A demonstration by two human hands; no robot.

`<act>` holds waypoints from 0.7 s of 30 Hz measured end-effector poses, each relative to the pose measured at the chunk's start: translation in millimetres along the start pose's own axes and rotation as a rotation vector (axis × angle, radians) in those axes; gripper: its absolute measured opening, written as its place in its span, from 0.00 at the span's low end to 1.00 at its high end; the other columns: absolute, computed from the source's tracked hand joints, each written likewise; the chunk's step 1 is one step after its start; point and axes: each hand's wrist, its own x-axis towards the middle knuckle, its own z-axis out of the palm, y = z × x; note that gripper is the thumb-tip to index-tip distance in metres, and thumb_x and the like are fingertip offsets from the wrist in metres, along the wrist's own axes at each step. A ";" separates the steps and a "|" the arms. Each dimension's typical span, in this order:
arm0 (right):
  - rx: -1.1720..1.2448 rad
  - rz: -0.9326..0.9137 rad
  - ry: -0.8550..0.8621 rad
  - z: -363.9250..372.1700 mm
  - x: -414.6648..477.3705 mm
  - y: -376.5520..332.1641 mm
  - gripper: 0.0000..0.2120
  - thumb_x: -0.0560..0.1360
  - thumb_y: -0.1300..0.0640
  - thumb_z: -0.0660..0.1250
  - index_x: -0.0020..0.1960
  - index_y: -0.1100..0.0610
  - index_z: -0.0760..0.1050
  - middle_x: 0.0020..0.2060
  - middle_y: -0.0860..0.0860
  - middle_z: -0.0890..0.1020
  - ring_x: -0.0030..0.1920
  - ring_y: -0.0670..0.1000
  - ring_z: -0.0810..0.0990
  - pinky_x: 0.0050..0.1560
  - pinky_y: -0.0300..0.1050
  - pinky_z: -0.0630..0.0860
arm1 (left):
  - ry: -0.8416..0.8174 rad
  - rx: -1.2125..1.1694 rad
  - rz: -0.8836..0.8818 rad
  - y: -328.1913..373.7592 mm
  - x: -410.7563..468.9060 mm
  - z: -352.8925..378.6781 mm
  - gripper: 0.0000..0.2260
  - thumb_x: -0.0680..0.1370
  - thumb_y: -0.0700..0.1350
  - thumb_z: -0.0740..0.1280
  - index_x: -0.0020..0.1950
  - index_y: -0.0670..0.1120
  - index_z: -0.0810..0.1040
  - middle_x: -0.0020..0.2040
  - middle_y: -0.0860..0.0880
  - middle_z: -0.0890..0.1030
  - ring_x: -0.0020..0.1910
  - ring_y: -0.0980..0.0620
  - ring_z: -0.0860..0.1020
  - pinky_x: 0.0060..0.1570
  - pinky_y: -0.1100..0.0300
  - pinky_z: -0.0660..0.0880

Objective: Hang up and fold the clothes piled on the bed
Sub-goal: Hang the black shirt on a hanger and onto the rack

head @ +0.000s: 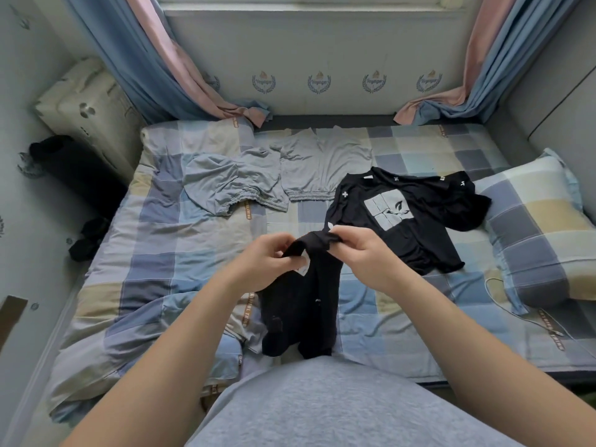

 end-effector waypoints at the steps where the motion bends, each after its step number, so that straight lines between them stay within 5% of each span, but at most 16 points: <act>1: 0.054 -0.011 -0.001 -2.1 -1.5 -1.0 0.18 0.82 0.65 0.62 0.37 0.49 0.78 0.31 0.43 0.71 0.34 0.43 0.66 0.38 0.37 0.64 | -0.018 0.005 -0.049 -10.6 0.1 0.2 0.10 0.70 0.54 0.71 0.48 0.53 0.82 0.44 0.50 0.84 0.44 0.45 0.83 0.49 0.46 0.81; 4: 0.201 -0.032 0.023 -9.4 -5.9 0.5 0.11 0.82 0.60 0.63 0.45 0.54 0.82 0.37 0.46 0.77 0.41 0.44 0.74 0.46 0.37 0.69 | -0.068 0.068 -0.124 -40.1 0.3 8.1 0.08 0.73 0.49 0.68 0.51 0.54 0.83 0.49 0.50 0.86 0.53 0.46 0.84 0.58 0.42 0.79; 7: 0.428 0.032 0.087 -22.1 -9.5 10.9 0.11 0.80 0.55 0.65 0.57 0.57 0.84 0.53 0.57 0.85 0.56 0.56 0.83 0.57 0.46 0.79 | 0.005 0.157 -0.193 -56.7 1.6 20.9 0.07 0.75 0.53 0.66 0.48 0.56 0.82 0.44 0.55 0.85 0.46 0.52 0.83 0.52 0.47 0.80; 10: 0.557 0.170 0.224 -32.7 -13.5 28.0 0.11 0.80 0.55 0.66 0.55 0.60 0.84 0.53 0.59 0.85 0.54 0.57 0.84 0.50 0.45 0.80 | 0.258 0.039 -0.217 -61.8 5.1 23.2 0.08 0.80 0.48 0.66 0.42 0.49 0.78 0.37 0.47 0.80 0.37 0.48 0.76 0.42 0.45 0.74; 14: 0.313 0.555 0.443 -38.7 -17.1 63.6 0.06 0.80 0.62 0.64 0.49 0.60 0.80 0.49 0.59 0.83 0.49 0.56 0.81 0.49 0.48 0.75 | 0.343 -0.120 -0.199 -37.8 5.4 19.8 0.11 0.80 0.44 0.66 0.38 0.54 0.79 0.36 0.47 0.79 0.36 0.47 0.75 0.40 0.49 0.71; 17: 0.154 0.684 0.329 -26.9 -23.2 72.7 0.07 0.79 0.61 0.67 0.57 0.57 0.77 0.52 0.55 0.82 0.49 0.52 0.80 0.47 0.46 0.74 | 0.323 -0.100 -0.149 -9.5 3.9 24.0 0.08 0.76 0.50 0.66 0.37 0.55 0.79 0.34 0.50 0.81 0.36 0.51 0.78 0.40 0.52 0.74; 21: 0.035 0.417 0.003 9.7 -24.5 66.4 0.23 0.75 0.54 0.73 0.66 0.44 0.70 0.62 0.41 0.76 0.61 0.37 0.74 0.57 0.34 0.70 | 0.207 0.045 -0.069 18.6 3.0 31.0 0.10 0.78 0.46 0.67 0.36 0.51 0.77 0.32 0.47 0.78 0.33 0.50 0.75 0.38 0.53 0.71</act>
